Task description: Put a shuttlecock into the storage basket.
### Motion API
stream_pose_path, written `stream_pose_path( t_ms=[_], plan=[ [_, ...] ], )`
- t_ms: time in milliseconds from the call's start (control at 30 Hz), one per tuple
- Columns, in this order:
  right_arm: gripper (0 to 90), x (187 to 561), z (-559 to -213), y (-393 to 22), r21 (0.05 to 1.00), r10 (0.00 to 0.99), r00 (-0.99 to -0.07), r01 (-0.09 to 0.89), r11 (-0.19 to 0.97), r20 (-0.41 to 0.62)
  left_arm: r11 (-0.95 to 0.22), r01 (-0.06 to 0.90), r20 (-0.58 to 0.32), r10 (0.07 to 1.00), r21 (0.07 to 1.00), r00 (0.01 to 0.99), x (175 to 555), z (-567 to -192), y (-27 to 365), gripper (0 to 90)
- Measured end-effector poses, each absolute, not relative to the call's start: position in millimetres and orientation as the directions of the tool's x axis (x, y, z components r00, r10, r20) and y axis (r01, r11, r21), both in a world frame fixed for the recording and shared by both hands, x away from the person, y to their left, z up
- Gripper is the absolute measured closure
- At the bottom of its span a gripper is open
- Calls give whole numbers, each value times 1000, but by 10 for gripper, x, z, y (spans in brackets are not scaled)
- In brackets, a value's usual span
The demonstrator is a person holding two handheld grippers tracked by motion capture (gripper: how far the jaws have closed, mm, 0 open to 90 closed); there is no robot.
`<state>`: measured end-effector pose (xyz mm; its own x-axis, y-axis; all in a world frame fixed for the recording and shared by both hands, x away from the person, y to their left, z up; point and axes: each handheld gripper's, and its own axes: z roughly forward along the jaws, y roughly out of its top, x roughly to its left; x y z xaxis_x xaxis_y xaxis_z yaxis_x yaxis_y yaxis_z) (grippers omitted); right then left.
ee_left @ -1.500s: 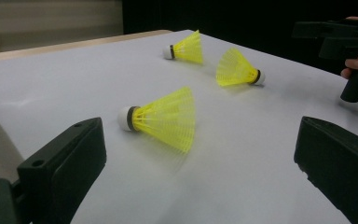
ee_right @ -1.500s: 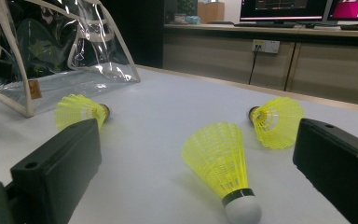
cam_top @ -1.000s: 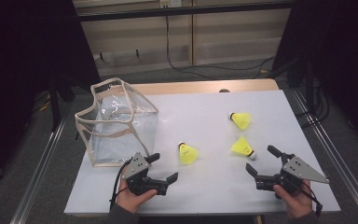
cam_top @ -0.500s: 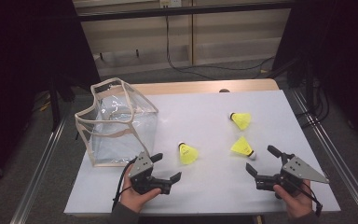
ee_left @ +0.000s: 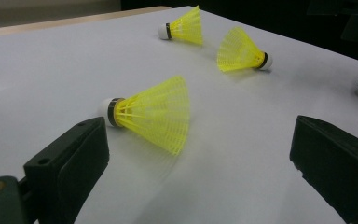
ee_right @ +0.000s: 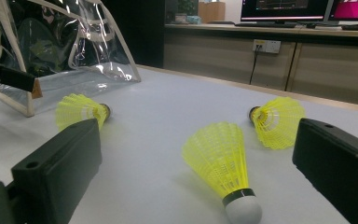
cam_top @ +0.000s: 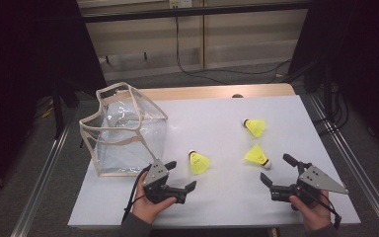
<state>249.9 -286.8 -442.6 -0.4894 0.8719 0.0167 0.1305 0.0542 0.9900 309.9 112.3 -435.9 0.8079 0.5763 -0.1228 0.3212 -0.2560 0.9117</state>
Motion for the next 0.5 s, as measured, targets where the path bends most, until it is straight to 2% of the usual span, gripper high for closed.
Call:
stream_pose_path(
  t_ms=[500],
  plan=[
    [11, 2498, -4427, -2868, 990, 872, -489, 131, 54, 17, -281, 338, -115, 592, 898, 798, 3178, -4393, 984, 53]
  ],
)
